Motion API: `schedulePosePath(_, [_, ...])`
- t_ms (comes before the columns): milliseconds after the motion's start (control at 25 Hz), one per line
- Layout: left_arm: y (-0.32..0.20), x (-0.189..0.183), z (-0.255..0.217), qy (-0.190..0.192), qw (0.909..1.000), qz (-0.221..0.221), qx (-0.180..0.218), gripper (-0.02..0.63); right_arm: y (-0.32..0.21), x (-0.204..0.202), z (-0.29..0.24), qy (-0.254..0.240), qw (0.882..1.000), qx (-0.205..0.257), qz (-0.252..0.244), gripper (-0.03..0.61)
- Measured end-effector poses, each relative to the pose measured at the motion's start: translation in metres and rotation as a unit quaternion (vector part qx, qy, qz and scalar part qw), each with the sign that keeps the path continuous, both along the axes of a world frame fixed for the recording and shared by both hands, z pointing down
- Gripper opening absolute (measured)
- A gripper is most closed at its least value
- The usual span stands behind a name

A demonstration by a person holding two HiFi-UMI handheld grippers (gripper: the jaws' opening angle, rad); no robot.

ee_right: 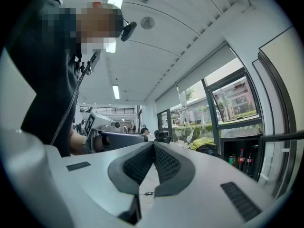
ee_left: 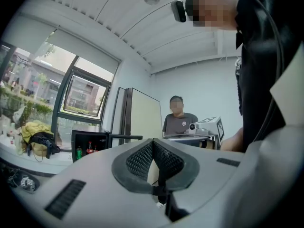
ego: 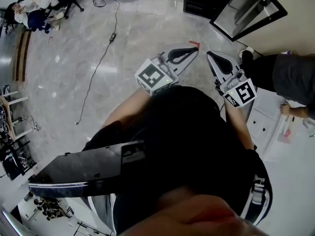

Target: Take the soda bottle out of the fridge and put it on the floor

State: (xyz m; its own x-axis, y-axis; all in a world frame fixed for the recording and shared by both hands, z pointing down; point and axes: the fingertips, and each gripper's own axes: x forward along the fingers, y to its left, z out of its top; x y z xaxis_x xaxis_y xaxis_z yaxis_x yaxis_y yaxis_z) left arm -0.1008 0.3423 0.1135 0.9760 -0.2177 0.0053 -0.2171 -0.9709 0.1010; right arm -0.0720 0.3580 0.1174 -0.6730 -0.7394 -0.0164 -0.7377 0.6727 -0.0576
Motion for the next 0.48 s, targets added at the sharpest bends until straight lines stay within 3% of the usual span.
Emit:
schedulePosePath(160, [-0.009, -0.011, 0.007, -0.008, 0.9999, 0.007, -0.003, 0.005, -0.013, -0.010, 0.002, -0.013, 1.000, -0.009, 0.016, 0.012])
schedulePosePath(480, [-0.040, -0.038, 0.005, 0.002, 0.9993, 0.038, 0.004, 0.005, -0.041, -0.043, 0.002, 0.014, 0.999, 0.003, 0.043, 0.012])
